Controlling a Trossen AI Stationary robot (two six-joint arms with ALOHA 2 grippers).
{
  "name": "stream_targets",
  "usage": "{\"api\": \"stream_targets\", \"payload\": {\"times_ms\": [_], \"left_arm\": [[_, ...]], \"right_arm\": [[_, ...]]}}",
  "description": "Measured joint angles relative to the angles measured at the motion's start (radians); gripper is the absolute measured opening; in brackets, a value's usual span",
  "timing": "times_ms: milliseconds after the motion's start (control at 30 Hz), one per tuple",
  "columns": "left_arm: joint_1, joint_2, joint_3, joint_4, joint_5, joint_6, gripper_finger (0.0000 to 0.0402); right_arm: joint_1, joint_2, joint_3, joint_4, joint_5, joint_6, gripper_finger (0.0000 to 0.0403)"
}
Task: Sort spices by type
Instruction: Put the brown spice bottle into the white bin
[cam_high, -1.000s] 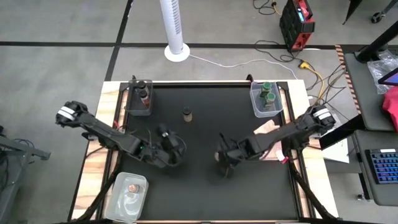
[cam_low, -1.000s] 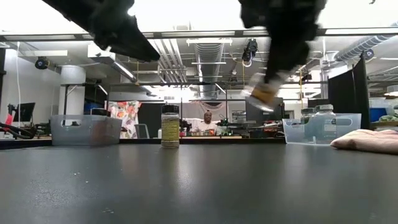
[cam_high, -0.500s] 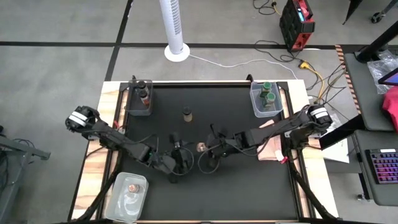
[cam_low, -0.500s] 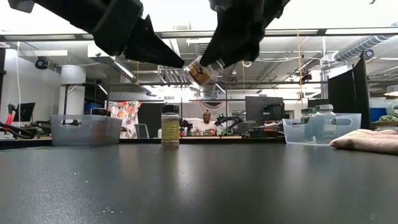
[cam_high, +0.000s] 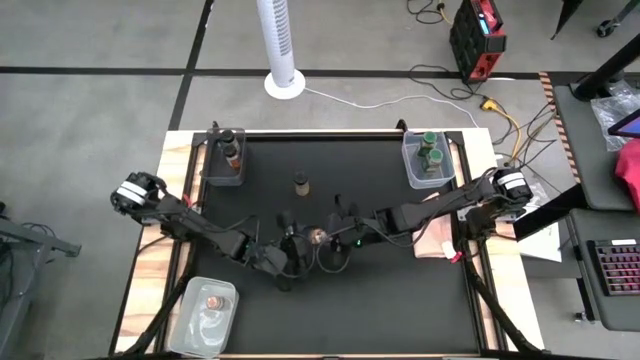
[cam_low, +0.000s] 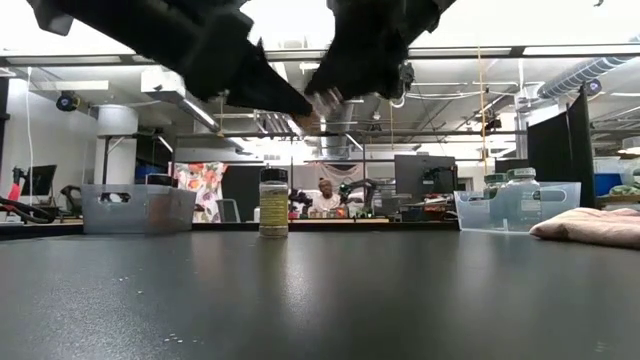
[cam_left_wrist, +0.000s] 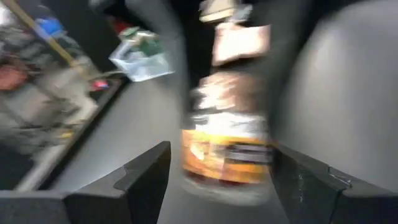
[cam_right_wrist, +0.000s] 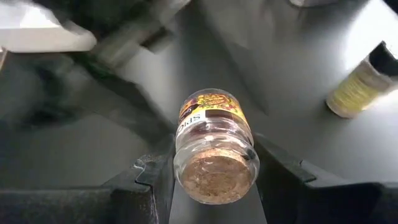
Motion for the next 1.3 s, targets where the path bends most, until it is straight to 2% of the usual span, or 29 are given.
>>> {"api": "stream_targets", "payload": {"times_ms": [133,433,567,667,733,933,1033,1133,1233,1300], "left_arm": [[-0.002,0.017,0.000,0.034,-0.083,0.045,0.0248],[0.002,0.020,0.000,0.043,-0.085,0.052,0.0244],[0.002,0.020,0.000,0.043,-0.084,0.066,0.0219],[0.001,0.020,0.000,0.040,-0.084,0.075,0.0178],[0.000,0.020,-0.001,0.042,-0.086,0.069,0.0172],[-0.009,0.020,-0.021,0.074,-0.108,0.055,0.0172],[-0.020,0.019,-0.059,0.158,-0.128,0.070,0.0172],[-0.036,0.019,-0.115,0.324,-0.120,0.115,0.0172],[-0.055,0.017,-0.186,0.596,0.009,0.213,0.0172],[-0.061,0.017,-0.231,0.768,0.112,0.274,0.0172]], "right_arm": [[0.001,-0.002,0.003,0.016,0.001,-0.001,0.0165],[0.000,-0.002,0.005,0.005,0.004,-0.007,0.0165],[0.000,-0.002,0.005,0.007,0.010,-0.015,0.0165],[0.000,-0.002,0.005,0.018,0.013,-0.029,0.0168],[0.001,-0.002,0.004,0.028,0.015,-0.034,0.0196],[0.004,-0.010,0.003,0.015,0.002,-0.063,0.0320],[0.013,-0.045,-0.003,0.013,0.003,-0.086,0.0357],[0.034,-0.095,-0.019,0.018,0.022,-0.130,0.0368],[0.066,-0.152,-0.071,0.053,0.072,-0.185,0.0371],[0.083,-0.195,-0.135,0.143,0.084,-0.221,0.0371]]}}
